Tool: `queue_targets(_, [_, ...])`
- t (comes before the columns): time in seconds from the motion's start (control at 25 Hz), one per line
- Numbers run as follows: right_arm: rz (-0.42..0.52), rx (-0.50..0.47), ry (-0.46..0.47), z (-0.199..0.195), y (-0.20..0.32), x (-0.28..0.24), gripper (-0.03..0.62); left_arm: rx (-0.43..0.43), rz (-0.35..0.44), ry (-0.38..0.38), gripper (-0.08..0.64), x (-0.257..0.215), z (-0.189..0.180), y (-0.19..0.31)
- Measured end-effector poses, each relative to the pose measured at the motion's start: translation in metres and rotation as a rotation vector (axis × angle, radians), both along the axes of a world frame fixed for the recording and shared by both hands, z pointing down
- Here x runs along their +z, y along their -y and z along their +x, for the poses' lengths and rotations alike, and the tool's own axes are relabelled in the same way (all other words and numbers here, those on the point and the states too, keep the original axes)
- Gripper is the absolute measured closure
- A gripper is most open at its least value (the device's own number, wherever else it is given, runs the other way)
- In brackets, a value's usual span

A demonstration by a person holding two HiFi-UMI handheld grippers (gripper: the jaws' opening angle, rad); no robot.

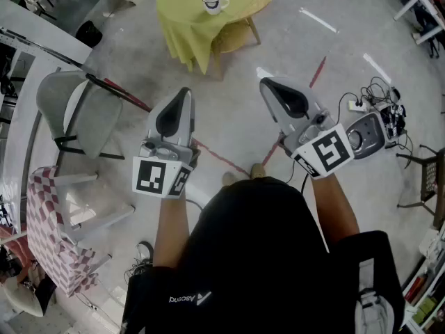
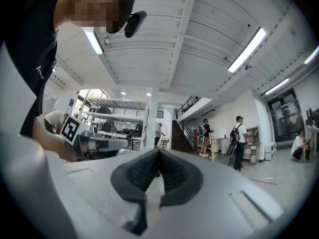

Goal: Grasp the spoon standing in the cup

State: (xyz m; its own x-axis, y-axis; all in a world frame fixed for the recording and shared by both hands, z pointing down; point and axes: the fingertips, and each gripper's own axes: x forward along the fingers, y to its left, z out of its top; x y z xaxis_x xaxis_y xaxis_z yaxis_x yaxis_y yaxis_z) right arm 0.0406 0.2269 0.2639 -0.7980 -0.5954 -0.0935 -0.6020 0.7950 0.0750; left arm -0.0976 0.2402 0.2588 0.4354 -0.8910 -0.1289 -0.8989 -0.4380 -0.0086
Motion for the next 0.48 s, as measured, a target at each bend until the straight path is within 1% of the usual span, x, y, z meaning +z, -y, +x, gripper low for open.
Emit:
queue_targets(0.28, [-0.003,-0.012,0.018,0.008,0.004,-0.004,0.589,0.001,-0.002,-0.006,0.551,-0.001,0.009,0.007])
queue_targets(0.48, [0.000,-0.021,0.018,0.029,0.011,-0.002,0.589,-0.006,0.000,-0.002,0.551,-0.003,0.028,0.020])
